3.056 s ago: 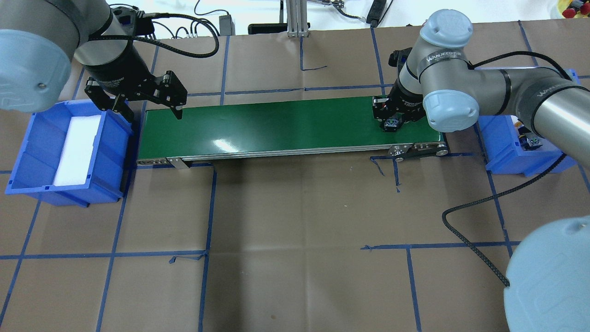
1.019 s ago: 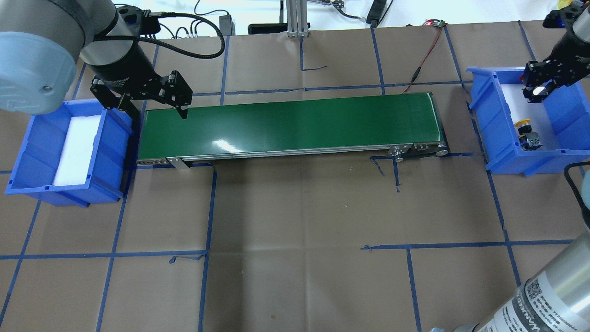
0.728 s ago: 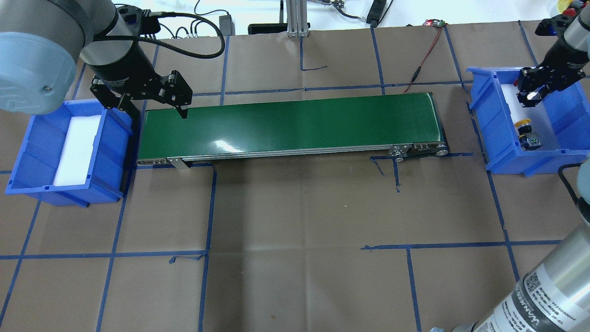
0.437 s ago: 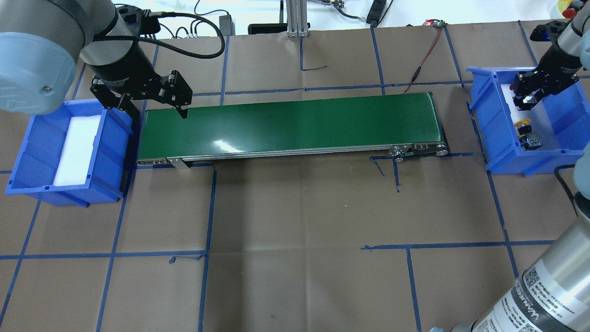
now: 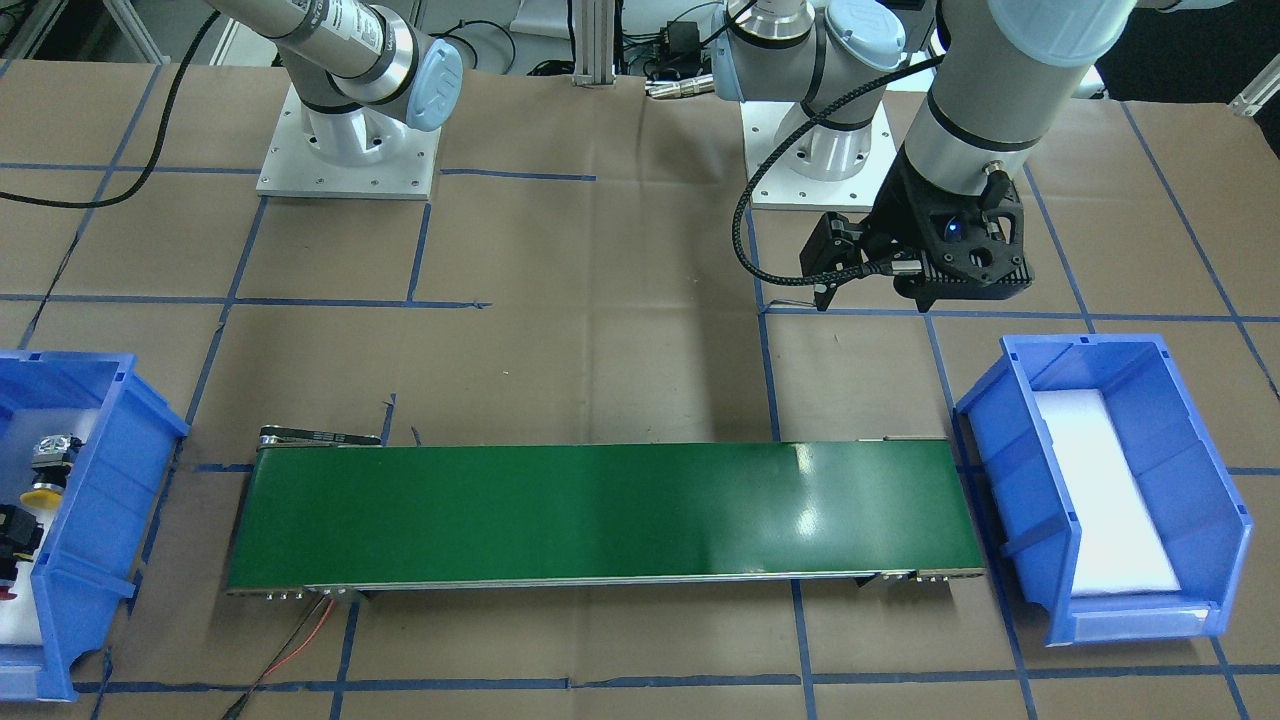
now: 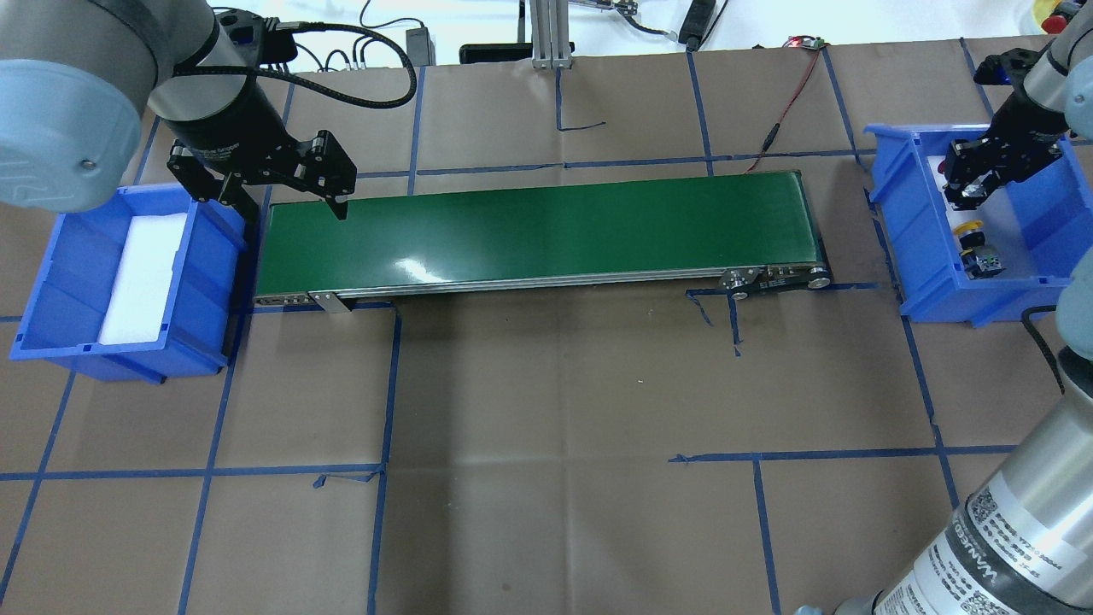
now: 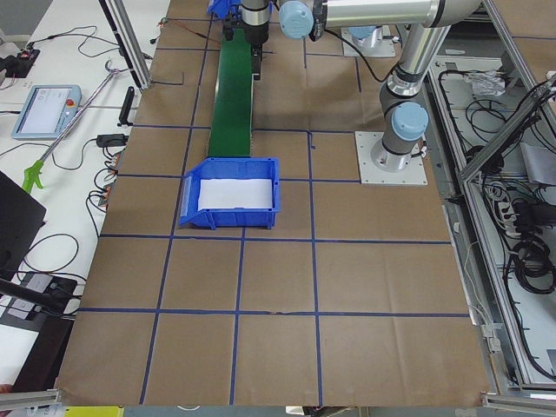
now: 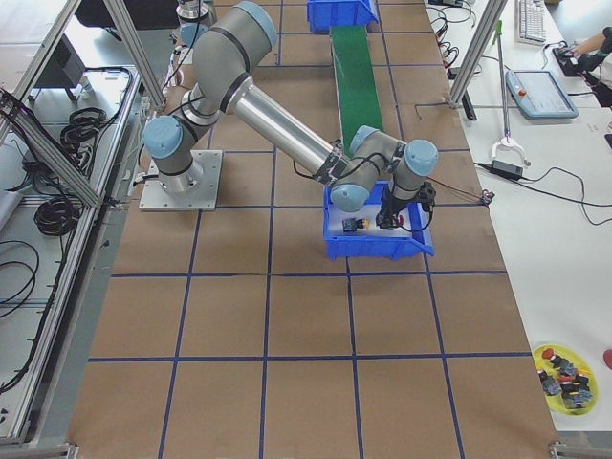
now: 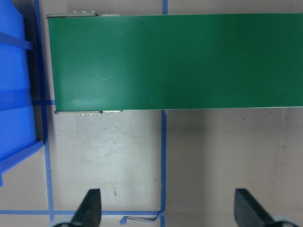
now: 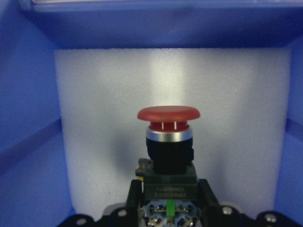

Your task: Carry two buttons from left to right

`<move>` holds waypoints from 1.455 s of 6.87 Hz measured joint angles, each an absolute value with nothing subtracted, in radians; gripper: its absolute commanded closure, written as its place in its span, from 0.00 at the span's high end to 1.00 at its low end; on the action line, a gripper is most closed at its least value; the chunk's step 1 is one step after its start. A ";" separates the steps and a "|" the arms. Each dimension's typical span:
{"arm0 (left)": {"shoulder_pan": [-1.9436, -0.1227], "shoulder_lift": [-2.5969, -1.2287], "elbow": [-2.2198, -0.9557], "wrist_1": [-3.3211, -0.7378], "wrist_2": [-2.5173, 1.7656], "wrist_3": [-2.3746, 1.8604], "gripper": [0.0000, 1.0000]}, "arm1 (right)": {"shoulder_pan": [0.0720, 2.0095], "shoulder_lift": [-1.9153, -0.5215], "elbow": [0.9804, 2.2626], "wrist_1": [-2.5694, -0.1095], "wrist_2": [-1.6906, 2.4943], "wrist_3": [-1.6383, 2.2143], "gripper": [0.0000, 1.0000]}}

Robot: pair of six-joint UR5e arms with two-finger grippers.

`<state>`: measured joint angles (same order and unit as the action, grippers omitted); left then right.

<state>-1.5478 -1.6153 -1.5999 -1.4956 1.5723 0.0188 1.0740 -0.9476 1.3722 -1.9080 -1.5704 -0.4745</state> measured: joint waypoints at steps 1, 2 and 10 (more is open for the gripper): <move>-1.548 -1.615 -1.600 -1.496 1.572 0.019 1.00 | 1.075 -0.946 1.373 -1.908 -1.567 -0.474 0.99; -1.548 -1.615 -1.600 -1.496 1.572 0.018 1.00 | 1.075 -0.948 1.373 -1.908 -1.556 -0.473 0.99; -1.548 -1.615 -1.600 -1.496 1.572 0.020 1.00 | 1.090 -1.160 1.366 -1.791 -1.541 -0.473 1.00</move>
